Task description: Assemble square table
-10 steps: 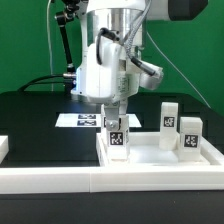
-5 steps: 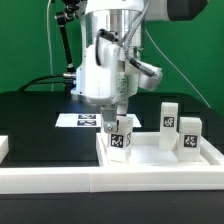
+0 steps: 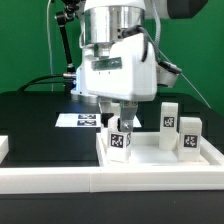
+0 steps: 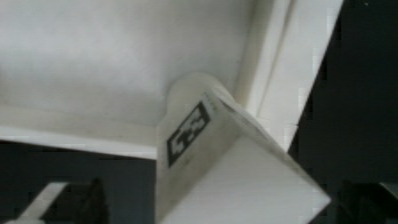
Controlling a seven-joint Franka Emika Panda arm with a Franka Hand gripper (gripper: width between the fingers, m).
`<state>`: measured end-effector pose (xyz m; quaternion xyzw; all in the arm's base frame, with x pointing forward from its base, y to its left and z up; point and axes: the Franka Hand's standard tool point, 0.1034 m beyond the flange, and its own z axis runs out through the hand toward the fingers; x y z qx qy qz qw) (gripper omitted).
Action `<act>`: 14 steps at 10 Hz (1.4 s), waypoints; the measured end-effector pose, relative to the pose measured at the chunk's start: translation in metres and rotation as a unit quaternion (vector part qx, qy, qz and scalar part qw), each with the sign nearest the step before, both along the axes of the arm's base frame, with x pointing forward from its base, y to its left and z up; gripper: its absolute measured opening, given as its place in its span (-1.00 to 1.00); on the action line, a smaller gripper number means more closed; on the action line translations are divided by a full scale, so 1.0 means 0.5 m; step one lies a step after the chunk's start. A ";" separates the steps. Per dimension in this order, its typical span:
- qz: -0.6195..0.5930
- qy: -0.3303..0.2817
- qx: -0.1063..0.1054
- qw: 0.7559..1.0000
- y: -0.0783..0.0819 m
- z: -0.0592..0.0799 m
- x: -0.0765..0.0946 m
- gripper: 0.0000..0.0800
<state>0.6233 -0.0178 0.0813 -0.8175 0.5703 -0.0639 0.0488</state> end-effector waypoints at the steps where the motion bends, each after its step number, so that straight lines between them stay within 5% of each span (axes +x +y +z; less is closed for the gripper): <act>1: 0.036 0.000 -0.006 0.999 0.002 -0.001 0.000 0.62; 12: 0.360 0.020 -0.075 0.930 0.015 -0.003 -0.002 0.62; 14: 0.354 0.019 -0.074 0.932 0.015 -0.003 -0.002 -0.03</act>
Offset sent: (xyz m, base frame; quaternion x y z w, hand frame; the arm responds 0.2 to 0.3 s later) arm 0.0066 0.0174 0.0000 -0.0201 -0.0227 -0.2237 0.9742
